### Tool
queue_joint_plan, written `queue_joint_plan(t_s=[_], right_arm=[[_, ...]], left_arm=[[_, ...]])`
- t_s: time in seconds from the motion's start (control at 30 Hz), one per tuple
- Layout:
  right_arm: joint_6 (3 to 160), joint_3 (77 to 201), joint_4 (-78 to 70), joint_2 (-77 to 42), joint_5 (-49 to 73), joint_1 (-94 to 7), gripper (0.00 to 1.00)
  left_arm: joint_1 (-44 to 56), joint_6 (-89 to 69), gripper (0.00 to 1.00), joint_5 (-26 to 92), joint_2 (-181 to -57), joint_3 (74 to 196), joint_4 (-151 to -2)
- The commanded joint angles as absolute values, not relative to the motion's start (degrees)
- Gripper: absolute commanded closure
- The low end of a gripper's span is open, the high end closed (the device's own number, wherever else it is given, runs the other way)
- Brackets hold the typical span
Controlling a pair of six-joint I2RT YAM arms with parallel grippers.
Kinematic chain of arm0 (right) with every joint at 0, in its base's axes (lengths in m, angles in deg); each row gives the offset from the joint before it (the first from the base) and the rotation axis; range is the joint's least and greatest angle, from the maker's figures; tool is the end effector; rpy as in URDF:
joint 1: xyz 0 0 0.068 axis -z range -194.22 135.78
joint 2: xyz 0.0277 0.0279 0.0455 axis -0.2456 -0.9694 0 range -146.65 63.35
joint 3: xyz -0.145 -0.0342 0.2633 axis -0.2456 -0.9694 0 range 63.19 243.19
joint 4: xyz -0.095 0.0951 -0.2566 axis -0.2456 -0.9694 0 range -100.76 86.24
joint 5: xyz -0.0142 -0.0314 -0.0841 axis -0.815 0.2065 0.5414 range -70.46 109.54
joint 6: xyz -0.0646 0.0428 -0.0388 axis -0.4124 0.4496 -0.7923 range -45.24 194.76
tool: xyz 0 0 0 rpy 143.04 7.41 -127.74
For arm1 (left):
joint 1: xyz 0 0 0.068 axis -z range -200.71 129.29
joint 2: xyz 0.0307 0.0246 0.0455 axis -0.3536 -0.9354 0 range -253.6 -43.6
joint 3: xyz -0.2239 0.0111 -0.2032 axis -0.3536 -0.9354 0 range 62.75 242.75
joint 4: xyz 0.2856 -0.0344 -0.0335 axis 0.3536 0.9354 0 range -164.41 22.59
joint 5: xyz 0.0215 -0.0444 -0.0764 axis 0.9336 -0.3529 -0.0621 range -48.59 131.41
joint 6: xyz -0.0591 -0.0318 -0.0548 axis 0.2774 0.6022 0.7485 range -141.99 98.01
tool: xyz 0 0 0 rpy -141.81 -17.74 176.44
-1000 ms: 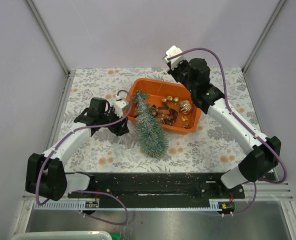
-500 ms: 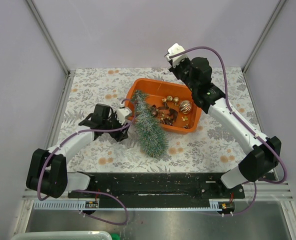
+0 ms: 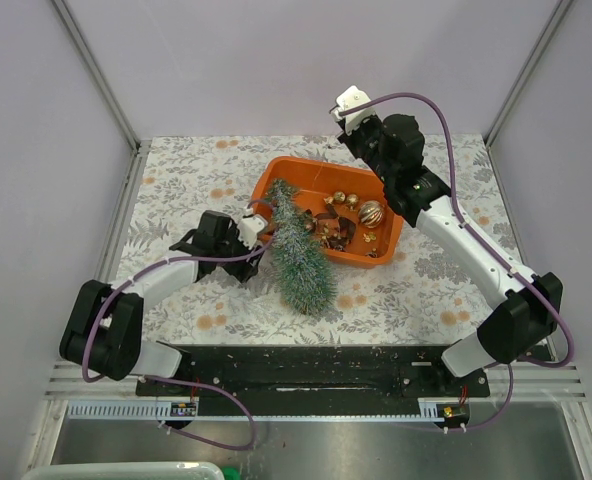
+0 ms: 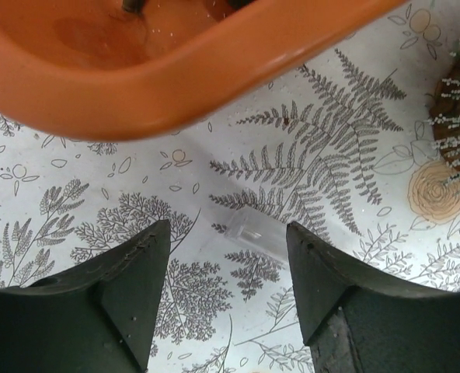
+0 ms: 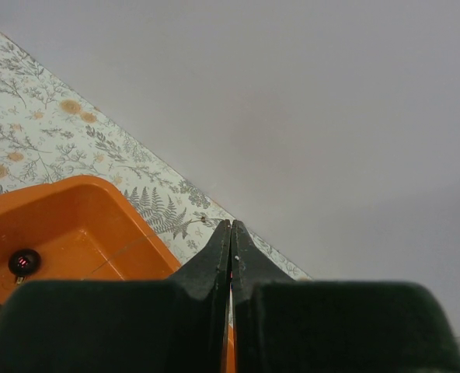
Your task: Decorate the small christmas tree
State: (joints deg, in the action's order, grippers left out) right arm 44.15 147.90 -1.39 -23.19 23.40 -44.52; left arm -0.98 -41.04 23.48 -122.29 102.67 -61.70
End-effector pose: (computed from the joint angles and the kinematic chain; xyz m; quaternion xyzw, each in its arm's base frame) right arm 0.3732 0.2122 0.4602 -0.3359 0.6185 -0.0256 0.7100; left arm 0.2796 -0.1253 0.1621 0.3581 0.8625 -0.1490 0.3250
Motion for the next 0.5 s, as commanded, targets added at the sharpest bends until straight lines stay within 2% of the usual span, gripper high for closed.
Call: queue_joint_plan(t_s=[0.0, 0.3, 0.47], right_arm=[[44.7, 147.57, 1.95, -21.81, 23.41, -44.28, 1.0], [44.62, 147.3, 1.86, -21.72, 23.41, -44.28, 1.0], [43.47, 148.7, 1.6, -22.78, 23.85, -44.02, 1.0]], left_arm=[[-0.41, -39.05, 0.34, 25.76, -123.49, 102.39, -66.32], [0.3, -39.83, 0.35, 26.2, -126.22, 105.73, -61.76], [0.3, -40.89, 0.36, 25.33, -120.61, 102.57, -59.3]])
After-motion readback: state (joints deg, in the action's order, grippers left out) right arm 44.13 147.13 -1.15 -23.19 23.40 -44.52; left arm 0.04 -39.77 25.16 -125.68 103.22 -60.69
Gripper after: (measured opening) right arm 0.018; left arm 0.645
